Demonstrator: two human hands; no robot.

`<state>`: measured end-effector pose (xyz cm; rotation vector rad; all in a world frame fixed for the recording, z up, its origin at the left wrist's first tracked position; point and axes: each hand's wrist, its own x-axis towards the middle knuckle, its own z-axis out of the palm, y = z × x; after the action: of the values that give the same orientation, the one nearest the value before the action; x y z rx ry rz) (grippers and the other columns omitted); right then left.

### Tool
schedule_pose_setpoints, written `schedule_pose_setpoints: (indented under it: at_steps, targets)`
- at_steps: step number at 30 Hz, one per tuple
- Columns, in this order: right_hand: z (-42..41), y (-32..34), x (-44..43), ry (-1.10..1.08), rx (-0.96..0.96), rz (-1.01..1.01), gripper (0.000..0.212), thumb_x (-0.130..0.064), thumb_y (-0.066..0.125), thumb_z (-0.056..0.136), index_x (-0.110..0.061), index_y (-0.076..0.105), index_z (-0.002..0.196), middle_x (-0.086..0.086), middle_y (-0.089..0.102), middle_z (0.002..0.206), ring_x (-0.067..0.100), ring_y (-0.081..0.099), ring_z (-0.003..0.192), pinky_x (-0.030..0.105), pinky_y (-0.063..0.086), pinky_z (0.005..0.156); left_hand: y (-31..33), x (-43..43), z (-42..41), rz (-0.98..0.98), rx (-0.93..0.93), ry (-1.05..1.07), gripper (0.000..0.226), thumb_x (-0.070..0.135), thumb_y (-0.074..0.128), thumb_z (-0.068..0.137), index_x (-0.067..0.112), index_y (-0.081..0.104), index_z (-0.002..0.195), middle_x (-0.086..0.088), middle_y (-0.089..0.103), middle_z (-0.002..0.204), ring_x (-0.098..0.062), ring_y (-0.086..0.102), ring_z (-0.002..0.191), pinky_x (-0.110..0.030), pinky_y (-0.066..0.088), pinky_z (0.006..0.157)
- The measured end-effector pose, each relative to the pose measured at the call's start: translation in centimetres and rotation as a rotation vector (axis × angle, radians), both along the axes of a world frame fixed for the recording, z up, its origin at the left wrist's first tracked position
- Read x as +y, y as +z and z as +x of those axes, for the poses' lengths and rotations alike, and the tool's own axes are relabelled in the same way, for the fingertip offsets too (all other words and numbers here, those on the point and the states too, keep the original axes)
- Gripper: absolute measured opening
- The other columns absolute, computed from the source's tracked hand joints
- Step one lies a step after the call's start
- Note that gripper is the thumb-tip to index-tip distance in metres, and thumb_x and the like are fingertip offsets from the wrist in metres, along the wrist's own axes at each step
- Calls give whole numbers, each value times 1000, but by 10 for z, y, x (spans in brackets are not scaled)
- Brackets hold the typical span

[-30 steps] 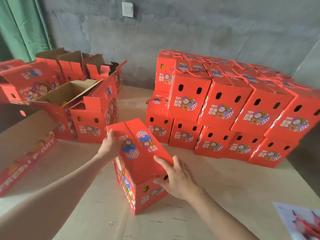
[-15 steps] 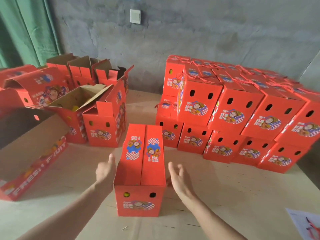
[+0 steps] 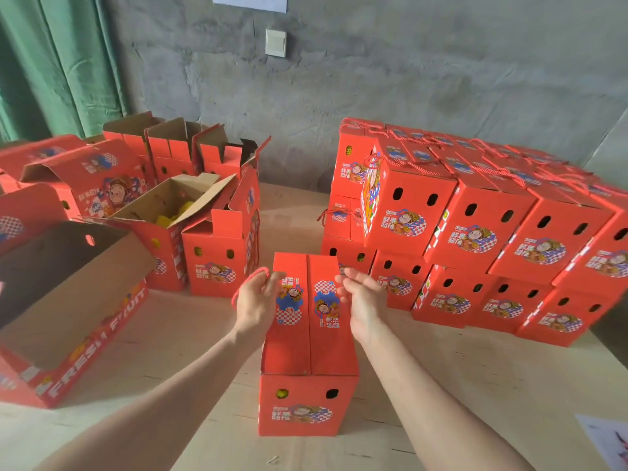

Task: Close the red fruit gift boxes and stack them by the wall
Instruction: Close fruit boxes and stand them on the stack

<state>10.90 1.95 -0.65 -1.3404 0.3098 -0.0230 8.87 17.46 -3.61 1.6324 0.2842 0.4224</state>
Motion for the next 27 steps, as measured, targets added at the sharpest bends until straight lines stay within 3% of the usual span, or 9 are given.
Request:
schedule_pose_setpoints:
  at_steps: [4,7,9,12,14,16,19,22,27]
  targets:
    - [-7,32,30,335,-161,-184,24,8,48,88,-3,69,87,4,66,70,8,57,54,17,46,53,50,-5,3,558,-284,-170,34,15,47,99,-7,59,76,-15,58,75,-26,53,68,-38,42,65]
    - [-9,47,49,471,-141,-123,32,10,40,85,-8,59,66,4,51,58,13,46,52,24,35,54,76,-5,2,770,-247,-175,56,32,42,100,-1,54,57,-15,56,57,-34,53,61,-38,39,58]
    - [-12,52,51,493,-98,-51,27,9,39,83,-5,56,68,7,47,61,17,41,55,27,31,56,81,5,-4,871,-223,-89,62,40,38,100,6,50,49,-8,49,48,-29,46,53,-33,32,53]
    - [-12,61,45,471,-53,148,26,8,37,83,-2,57,70,9,57,65,21,54,60,25,46,55,61,27,-15,803,-258,11,54,35,39,96,8,46,50,-12,51,51,-29,46,51,-33,34,52]
    - [-10,69,43,459,-34,122,24,5,42,86,-2,60,72,5,56,60,17,51,53,25,46,53,35,36,-22,746,-141,-101,46,31,40,95,3,53,61,-18,59,66,-33,55,62,-35,36,56]
    - [-8,75,47,442,11,16,19,-2,48,90,-2,62,77,-1,46,49,10,38,40,25,39,52,2,36,-29,777,-8,-310,32,25,46,97,2,69,97,-15,67,106,-28,62,99,-29,43,78]
    - [-4,78,55,328,-24,-108,16,-4,54,92,-2,61,78,-7,36,40,6,29,33,25,39,52,-25,29,-43,726,56,-471,46,19,51,97,8,42,141,-4,37,150,-15,35,137,-15,23,107]
    - [-1,83,62,248,-81,-178,14,1,56,89,-2,60,76,-9,38,35,5,31,30,24,42,52,-30,31,-44,685,53,-424,53,20,48,98,13,29,147,-1,30,154,-12,31,140,-16,22,108]
    - [6,93,69,225,-171,-199,14,2,56,89,-2,58,76,-11,40,34,4,34,30,25,41,54,-23,38,-40,579,-41,-374,48,14,51,97,12,38,144,-5,48,142,-16,43,132,-20,30,107]
